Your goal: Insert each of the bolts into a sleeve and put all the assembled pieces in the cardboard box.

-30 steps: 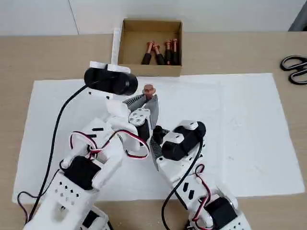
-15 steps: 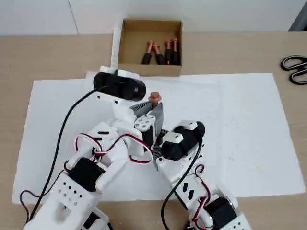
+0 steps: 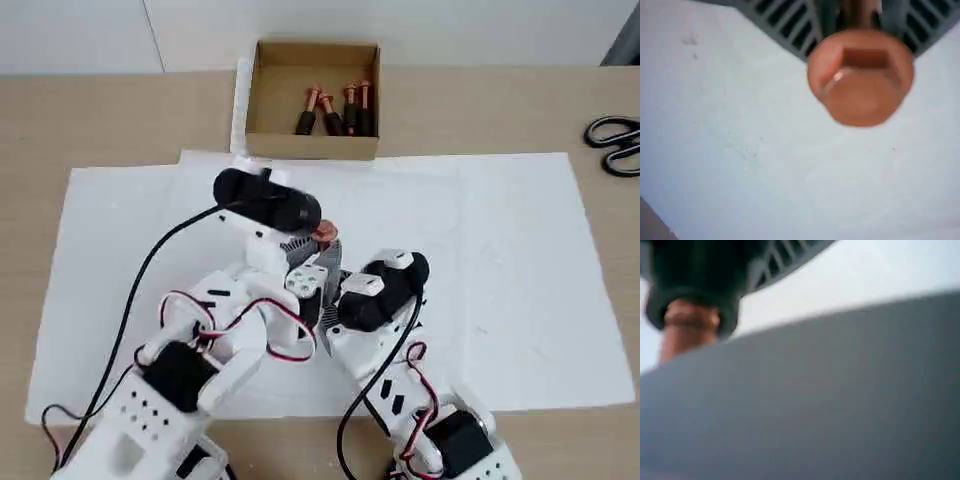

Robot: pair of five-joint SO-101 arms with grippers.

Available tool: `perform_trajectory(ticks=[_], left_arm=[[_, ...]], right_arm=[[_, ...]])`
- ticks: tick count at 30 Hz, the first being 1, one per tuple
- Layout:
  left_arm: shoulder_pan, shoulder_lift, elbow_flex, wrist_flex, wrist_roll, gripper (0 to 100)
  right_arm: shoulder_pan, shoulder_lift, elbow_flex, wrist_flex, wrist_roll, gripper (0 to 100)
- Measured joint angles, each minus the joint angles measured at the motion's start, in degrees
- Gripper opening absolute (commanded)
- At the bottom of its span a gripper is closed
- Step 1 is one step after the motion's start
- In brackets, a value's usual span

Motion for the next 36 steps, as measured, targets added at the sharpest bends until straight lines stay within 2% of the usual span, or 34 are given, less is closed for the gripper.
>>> perform_trajectory(ticks=[13, 24, 31, 36], left_arm=[[0.18, -1.14, 3.6, 0.09, 0.0, 1], [0.53, -1.85, 8.0, -2.81, -3.08, 1], [0.0, -2.02, 5.63, 2.64, -6.59, 20], [0.0, -1.49, 2.37, 8.62, -7.21, 20]], right_arm=[[0.0, 0.0, 0.0, 0.0, 0.09, 0.4], [-0.09, 0.09, 0.26, 0.0, -0.09, 0.4], [-0.09, 0.09, 0.44, 0.09, 0.09, 0.4], [0.7, -0.09, 0.18, 0.0, 0.09, 0.4]])
